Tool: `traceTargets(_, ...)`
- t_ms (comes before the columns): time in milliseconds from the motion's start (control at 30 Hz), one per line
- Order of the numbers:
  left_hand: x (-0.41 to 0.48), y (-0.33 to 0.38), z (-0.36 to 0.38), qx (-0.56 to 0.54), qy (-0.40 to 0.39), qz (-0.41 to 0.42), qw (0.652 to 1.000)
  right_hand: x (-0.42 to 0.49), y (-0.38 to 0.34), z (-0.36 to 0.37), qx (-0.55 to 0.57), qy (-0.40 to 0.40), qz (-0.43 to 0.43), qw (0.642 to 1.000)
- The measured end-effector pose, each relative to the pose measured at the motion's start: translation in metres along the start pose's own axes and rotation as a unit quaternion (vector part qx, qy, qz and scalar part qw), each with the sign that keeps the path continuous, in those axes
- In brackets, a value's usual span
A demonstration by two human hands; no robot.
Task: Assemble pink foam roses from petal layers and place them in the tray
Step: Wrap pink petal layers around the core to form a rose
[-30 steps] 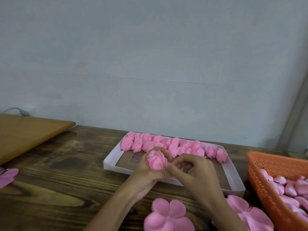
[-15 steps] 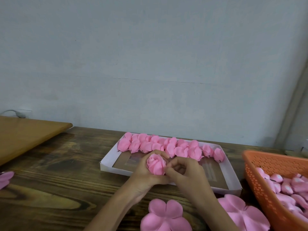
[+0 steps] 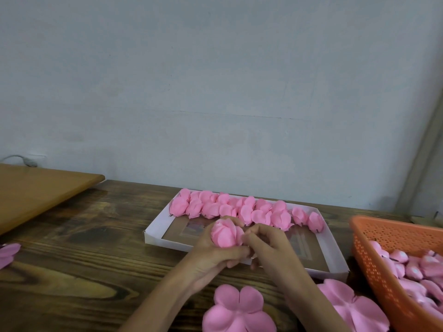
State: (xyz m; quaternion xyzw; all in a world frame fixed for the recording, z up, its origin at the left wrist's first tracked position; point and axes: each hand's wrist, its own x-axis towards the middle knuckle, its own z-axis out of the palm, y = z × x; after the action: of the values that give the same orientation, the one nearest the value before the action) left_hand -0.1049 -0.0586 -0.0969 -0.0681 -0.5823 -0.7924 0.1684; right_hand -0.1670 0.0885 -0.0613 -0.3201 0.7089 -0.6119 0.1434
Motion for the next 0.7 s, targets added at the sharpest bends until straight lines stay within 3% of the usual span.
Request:
traceTargets(433, -0.001, 0.003, 0.000, -0.054, 0.022, -0.037, 0.998, -0.005, -0.011, -0.007, 0.094, -0.058, 0.053, 0.992)
traceTargets(700, -0.001, -0.005, -0.007, -0.065, -0.031, -0.049, 0.996, -0.005, -0.012, -0.008, 0.080, -0.076, 0.054, 0.992)
